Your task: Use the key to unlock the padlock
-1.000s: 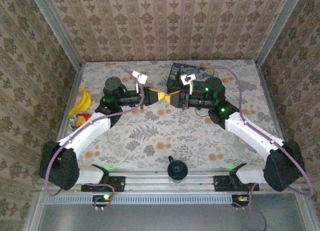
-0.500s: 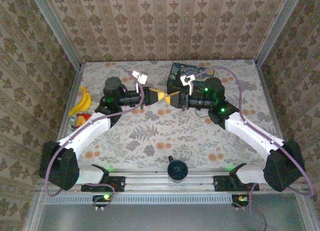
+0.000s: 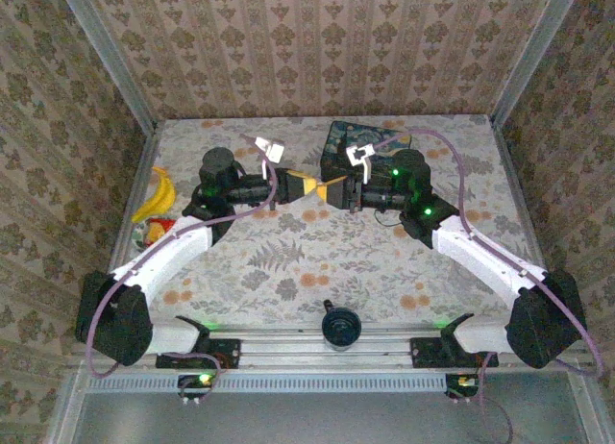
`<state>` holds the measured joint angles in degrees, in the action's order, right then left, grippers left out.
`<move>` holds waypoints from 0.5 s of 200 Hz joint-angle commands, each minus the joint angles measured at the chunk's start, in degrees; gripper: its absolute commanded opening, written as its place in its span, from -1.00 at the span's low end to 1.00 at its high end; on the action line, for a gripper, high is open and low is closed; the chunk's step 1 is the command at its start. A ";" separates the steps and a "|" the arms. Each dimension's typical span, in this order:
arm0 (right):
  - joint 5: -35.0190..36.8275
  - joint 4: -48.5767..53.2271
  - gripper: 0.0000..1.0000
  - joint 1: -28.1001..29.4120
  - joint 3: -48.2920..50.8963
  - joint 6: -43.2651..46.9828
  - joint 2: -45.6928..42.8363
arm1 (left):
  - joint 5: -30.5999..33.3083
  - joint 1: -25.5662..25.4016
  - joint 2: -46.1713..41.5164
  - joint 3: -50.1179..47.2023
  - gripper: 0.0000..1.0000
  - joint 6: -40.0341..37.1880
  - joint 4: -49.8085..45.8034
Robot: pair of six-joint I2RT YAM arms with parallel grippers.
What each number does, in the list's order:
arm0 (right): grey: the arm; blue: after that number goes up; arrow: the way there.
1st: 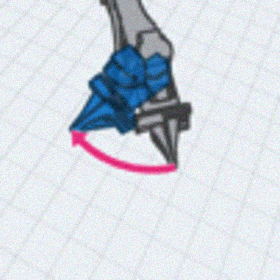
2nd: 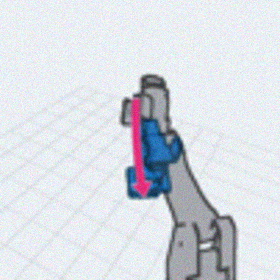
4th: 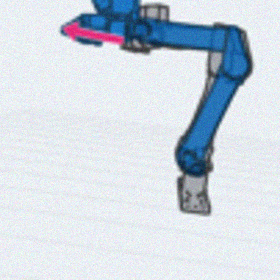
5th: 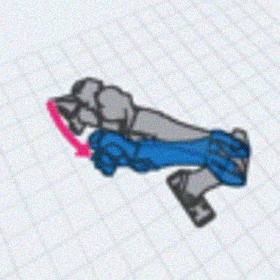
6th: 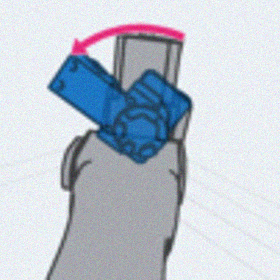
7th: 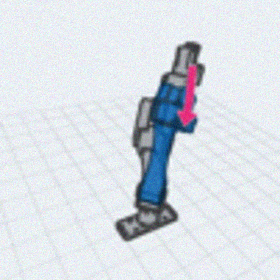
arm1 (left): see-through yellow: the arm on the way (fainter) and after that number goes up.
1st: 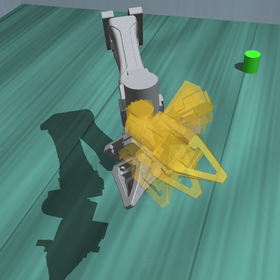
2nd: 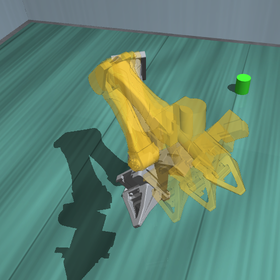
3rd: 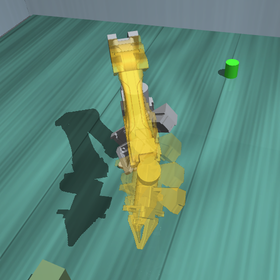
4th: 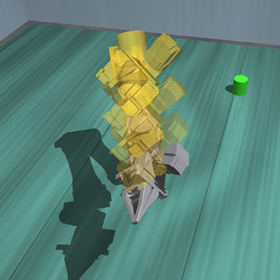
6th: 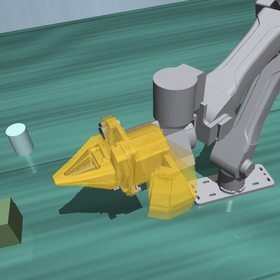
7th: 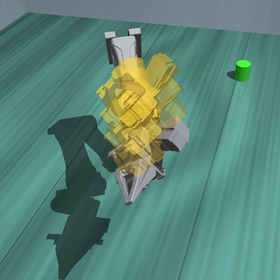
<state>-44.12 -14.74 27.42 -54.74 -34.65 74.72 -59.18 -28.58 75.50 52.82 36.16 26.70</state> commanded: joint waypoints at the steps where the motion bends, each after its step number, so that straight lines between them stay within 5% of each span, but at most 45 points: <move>1: 1.53 0.63 -0.46 0.01 -1.60 0.90 -1.15 | -2.52 -0.43 -1.33 1.72 -1.00 -1.01 0.77; 29: 1.32 0.47 -0.54 0.00 -1.82 0.90 -1.15 | -2.69 -0.51 -1.43 1.67 -1.00 -1.00 0.75; 69: 0.96 0.33 -0.99 0.00 -1.61 1.07 -1.10 | -2.54 -0.43 -1.50 1.54 -1.00 -0.74 0.71; 90: 0.96 0.59 -1.00 0.00 -1.20 1.25 -1.32 | -1.88 -0.29 -1.51 1.66 -1.00 -0.23 0.95; 100: 1.38 1.09 -1.00 0.00 -1.20 1.55 -1.44 | -1.45 -0.04 -1.50 1.63 -0.81 0.48 1.78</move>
<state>-44.01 -14.50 27.62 -54.89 -34.26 74.48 -59.05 -28.51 75.50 52.82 36.18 26.13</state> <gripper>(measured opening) 0.063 0.046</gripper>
